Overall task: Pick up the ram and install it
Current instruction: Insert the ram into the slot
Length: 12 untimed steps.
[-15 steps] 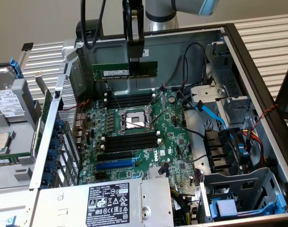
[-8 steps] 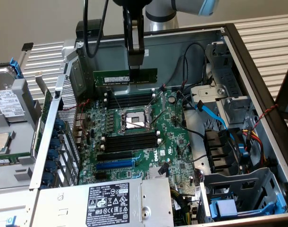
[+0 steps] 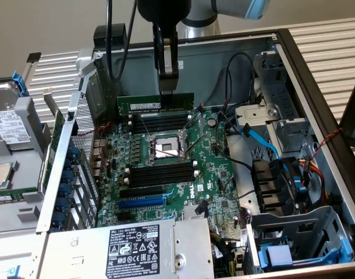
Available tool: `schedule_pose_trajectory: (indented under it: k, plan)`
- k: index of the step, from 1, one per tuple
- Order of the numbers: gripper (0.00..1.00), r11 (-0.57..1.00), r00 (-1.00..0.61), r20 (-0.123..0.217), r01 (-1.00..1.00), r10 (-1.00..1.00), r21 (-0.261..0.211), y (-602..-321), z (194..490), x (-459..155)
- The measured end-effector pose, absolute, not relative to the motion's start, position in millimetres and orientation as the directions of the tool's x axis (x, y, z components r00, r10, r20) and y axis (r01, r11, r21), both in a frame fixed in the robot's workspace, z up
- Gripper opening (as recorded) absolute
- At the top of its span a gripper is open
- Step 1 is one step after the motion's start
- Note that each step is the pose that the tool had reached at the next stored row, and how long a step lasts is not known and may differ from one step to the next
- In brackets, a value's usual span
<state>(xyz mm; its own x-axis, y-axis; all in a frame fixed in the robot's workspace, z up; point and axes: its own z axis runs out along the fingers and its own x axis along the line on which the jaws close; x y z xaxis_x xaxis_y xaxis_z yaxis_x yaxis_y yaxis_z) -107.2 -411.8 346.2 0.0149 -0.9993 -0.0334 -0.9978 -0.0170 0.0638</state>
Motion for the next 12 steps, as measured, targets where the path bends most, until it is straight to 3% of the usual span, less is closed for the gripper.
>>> schedule_pose_trajectory:
  k: [12]
  plan:
    - [0.14, -0.017, 0.015, -0.033, -0.998, -0.999, 0.064, -411, 324, -107]
